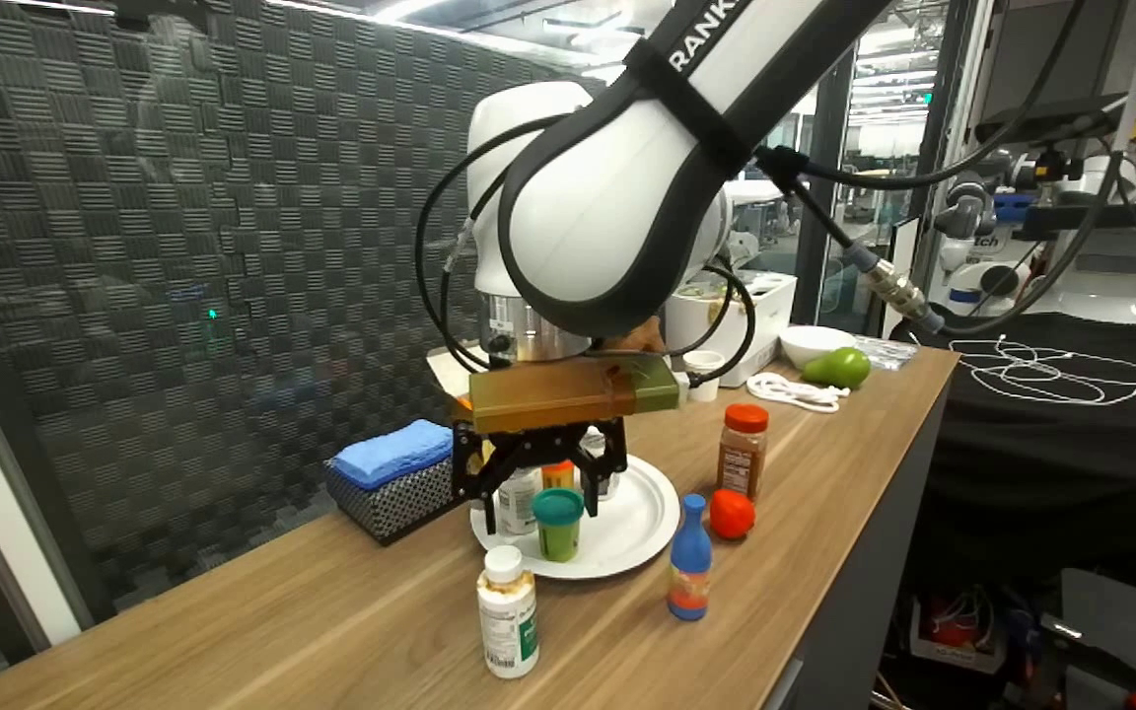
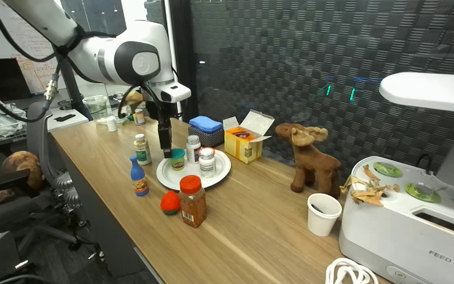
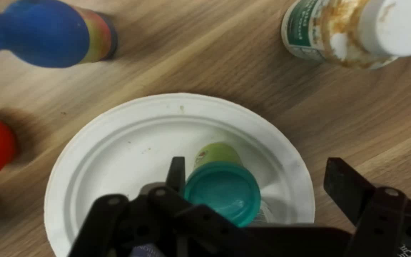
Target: Pick up all the objects surrounding the white plate and arrange them on the plate
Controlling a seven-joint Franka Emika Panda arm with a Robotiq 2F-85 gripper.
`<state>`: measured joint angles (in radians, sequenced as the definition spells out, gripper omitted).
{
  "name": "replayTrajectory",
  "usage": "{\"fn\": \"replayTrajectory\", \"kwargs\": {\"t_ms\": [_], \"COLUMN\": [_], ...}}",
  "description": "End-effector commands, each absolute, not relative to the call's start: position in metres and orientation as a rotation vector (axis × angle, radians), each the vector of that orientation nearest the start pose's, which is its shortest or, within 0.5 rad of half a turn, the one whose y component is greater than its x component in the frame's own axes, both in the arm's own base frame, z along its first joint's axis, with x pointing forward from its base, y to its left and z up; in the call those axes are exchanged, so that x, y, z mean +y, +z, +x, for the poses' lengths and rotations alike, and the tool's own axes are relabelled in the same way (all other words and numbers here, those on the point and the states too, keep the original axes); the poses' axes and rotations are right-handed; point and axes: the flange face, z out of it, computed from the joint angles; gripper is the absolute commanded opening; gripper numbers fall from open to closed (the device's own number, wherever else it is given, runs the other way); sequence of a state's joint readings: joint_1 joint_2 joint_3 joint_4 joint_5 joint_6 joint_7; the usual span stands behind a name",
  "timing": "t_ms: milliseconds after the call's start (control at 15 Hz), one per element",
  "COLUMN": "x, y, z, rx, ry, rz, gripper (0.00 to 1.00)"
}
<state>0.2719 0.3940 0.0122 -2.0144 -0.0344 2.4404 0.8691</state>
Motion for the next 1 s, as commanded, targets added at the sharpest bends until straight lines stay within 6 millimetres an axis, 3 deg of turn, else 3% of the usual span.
{"fn": "replayTrajectory", "kwargs": {"t_ms": [0,200,467,933], "x": [0.19,0.212,0.234,0.246], "y": [0.289,0.299,0.298,0.299], "z": [0.563,0.556,0.549,0.542], "rx": [0.905,0.853,0.791,0.825], "ry": [-0.095,-0.101,-0.064,-0.041], "rz": [-3.021,-3.033,-3.038,-3.057], "gripper": [1.0,0.99,1.0,1.0]}}
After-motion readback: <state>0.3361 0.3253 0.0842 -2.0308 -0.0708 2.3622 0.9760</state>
